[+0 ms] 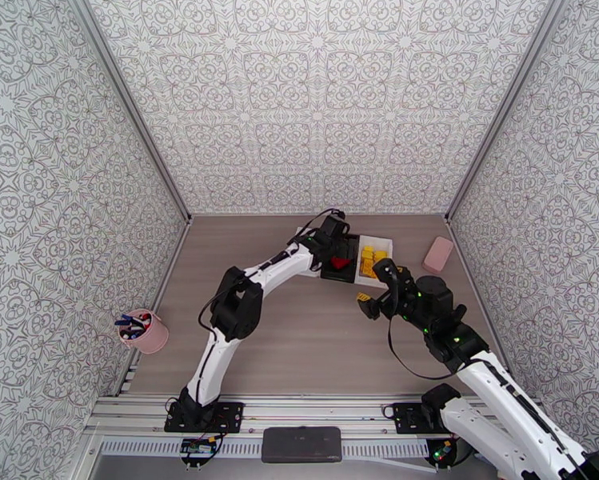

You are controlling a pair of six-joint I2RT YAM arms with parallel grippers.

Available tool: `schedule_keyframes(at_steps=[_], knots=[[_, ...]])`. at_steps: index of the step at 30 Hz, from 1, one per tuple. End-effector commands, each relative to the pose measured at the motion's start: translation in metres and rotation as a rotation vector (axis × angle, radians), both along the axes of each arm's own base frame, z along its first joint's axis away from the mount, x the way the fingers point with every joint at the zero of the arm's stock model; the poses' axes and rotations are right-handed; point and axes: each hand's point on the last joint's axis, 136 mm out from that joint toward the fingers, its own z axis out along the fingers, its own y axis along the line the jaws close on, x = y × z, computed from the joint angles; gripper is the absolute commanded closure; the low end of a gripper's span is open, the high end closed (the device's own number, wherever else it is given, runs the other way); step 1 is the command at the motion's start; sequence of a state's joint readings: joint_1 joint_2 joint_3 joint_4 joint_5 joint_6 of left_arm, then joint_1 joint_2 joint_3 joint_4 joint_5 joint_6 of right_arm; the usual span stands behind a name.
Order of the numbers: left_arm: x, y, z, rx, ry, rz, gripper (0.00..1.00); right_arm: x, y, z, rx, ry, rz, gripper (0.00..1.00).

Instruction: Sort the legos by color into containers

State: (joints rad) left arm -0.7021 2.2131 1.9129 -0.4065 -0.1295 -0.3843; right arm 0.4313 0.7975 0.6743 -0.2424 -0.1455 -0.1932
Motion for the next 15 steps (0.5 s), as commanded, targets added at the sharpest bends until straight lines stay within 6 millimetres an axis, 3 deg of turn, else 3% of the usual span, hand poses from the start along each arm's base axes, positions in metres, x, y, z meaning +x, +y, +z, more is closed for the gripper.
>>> schedule_keyframes(at_steps=[1,9,15], knots=[[-0.015,0.008,0.054,-0.04,-0.106,-0.014,0.06,0.001,0.004,-0.002,0.034,-0.003,0.007,0.0],[-0.063,0.048,0.071,-0.023,-0.144,-0.005,0.0,0.015,-0.004,0.002,0.083,-0.048,-0.076,0.01],[-0.097,0.102,0.075,0.034,-0.189,0.064,0.0,0.029,-0.027,0.001,0.111,-0.096,-0.205,0.0]])
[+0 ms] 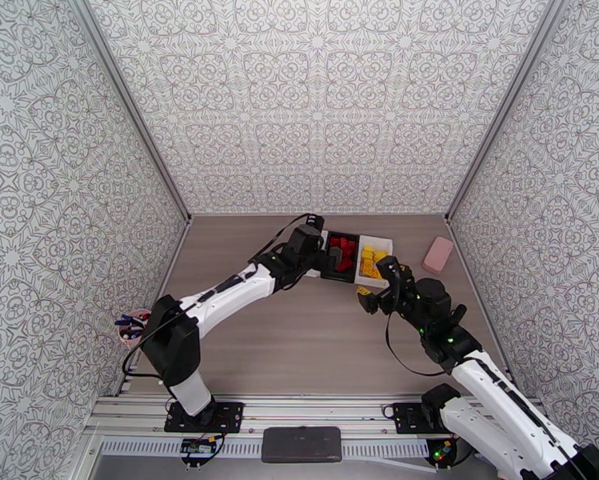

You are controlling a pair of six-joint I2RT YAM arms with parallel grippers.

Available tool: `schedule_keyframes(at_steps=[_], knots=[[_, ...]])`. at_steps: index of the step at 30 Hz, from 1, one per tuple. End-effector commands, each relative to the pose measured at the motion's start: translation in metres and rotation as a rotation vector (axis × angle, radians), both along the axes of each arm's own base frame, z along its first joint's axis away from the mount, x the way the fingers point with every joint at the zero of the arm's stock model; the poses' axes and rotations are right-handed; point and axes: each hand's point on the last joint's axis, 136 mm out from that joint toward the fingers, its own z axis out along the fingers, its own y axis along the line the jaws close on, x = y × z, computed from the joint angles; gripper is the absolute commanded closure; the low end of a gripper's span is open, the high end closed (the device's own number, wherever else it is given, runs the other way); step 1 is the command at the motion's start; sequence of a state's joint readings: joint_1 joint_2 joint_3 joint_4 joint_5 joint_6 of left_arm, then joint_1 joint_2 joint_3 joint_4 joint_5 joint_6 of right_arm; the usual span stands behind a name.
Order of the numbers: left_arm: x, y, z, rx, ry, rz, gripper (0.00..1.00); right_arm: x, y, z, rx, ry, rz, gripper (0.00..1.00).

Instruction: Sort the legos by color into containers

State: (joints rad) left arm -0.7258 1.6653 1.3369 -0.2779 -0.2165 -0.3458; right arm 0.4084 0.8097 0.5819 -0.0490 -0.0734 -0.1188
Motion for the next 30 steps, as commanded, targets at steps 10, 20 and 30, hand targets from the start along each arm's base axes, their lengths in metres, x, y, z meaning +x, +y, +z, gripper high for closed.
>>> schedule_keyframes(at_steps=[10,20,30], knots=[[-0.048,0.109,0.005,0.177,-0.173,0.147,0.0,0.022,-0.044,-0.006,0.064,-0.057,-0.222,0.0],[-0.059,0.203,-0.01,0.292,-0.268,0.339,0.0,0.034,-0.078,-0.032,0.041,-0.059,-0.356,0.01],[-0.052,0.264,-0.037,0.346,-0.307,0.451,0.0,0.051,-0.111,-0.07,0.054,-0.024,-0.493,0.01]])
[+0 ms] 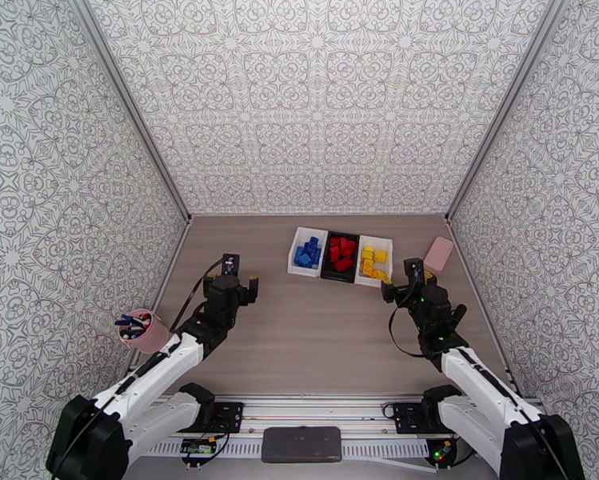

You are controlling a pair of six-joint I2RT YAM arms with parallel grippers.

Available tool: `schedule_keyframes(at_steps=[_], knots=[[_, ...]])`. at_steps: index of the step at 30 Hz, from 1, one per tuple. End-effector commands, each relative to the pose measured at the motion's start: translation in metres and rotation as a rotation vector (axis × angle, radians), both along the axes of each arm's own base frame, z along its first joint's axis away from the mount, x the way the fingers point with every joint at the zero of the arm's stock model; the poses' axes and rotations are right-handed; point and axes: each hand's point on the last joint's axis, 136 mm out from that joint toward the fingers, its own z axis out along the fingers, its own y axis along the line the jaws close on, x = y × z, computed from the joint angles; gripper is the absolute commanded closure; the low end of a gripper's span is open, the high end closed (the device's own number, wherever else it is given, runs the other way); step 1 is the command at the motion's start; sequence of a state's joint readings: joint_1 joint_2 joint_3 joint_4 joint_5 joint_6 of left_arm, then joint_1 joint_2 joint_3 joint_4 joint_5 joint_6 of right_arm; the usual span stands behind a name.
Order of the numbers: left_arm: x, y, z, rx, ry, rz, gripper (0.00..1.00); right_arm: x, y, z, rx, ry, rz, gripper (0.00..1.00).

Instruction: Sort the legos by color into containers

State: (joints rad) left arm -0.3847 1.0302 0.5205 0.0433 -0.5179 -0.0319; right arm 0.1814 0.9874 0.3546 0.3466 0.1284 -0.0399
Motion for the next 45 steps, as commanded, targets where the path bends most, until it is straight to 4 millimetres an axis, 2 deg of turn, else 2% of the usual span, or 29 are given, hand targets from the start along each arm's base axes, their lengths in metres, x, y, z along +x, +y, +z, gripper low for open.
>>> schedule_keyframes(at_steps=[1,5,14,19,26,34,40,45], knots=[[0.01,0.012,0.006,0.03,-0.071,0.008,0.0,0.007,-0.012,0.0,0.034,-0.045,-0.06,0.01],[0.017,0.025,-0.004,0.025,-0.095,0.028,0.0,0.014,-0.021,-0.007,0.057,-0.053,-0.093,0.0],[0.035,0.036,-0.025,0.03,-0.102,0.009,0.0,0.026,-0.036,-0.024,0.071,-0.04,-0.131,0.0],[0.041,0.049,-0.033,-0.033,-0.122,0.031,0.0,0.031,-0.04,-0.023,0.093,-0.052,-0.13,0.0],[0.056,0.055,-0.039,-0.047,-0.118,0.014,0.0,0.045,-0.04,-0.025,0.081,-0.056,-0.11,0.0],[0.065,0.074,-0.047,-0.106,-0.122,0.045,0.0,0.058,-0.041,-0.053,0.084,-0.014,-0.098,0.0],[0.068,0.084,-0.059,-0.169,-0.112,0.047,0.0,0.062,-0.037,-0.054,0.089,0.008,-0.071,0.0],[0.068,0.079,-0.064,-0.191,-0.111,-0.003,0.0,0.063,-0.038,-0.054,0.09,0.008,-0.073,0.01]])
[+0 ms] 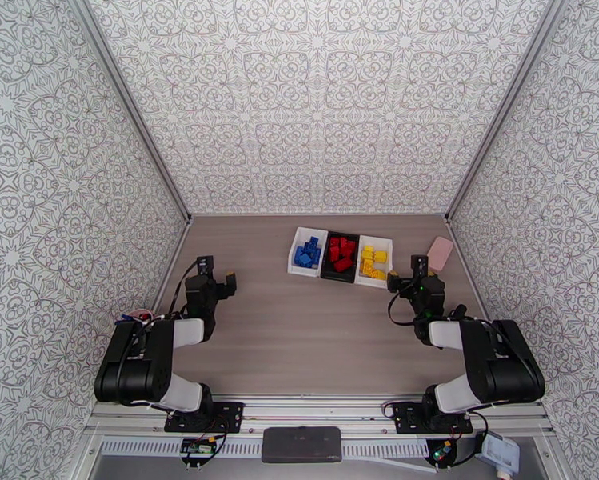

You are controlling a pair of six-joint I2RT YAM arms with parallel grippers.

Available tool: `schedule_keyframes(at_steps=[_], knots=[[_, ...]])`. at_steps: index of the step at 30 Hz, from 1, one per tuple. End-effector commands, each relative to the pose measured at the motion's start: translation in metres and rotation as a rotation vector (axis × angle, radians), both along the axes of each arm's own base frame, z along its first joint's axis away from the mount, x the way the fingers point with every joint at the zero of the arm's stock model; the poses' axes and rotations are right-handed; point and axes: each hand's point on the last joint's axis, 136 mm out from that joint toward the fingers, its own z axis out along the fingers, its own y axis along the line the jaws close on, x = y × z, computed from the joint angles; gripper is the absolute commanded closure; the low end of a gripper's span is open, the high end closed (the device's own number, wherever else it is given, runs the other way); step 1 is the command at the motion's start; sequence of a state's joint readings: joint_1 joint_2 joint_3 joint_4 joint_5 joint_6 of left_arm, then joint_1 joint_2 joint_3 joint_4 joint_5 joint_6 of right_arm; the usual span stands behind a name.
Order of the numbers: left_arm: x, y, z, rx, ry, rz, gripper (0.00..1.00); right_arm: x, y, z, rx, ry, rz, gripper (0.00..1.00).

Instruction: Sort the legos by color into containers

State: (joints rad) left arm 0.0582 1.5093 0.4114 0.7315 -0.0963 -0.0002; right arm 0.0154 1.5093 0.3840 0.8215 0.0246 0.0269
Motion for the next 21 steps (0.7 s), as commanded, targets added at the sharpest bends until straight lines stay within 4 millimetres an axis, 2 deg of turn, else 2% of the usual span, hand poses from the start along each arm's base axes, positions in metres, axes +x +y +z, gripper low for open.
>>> schedule_keyframes(at_steps=[1,21], knots=[[0.0064,-0.0047,0.0097,-0.036,-0.057,-0.045,0.0,0.0053,0.0002,0.0061,-0.002,-0.013,0.013,0.0],[0.0062,-0.008,0.0093,-0.014,-0.056,-0.045,0.0,0.0049,-0.0005,0.0063,-0.008,-0.015,0.011,0.0]])
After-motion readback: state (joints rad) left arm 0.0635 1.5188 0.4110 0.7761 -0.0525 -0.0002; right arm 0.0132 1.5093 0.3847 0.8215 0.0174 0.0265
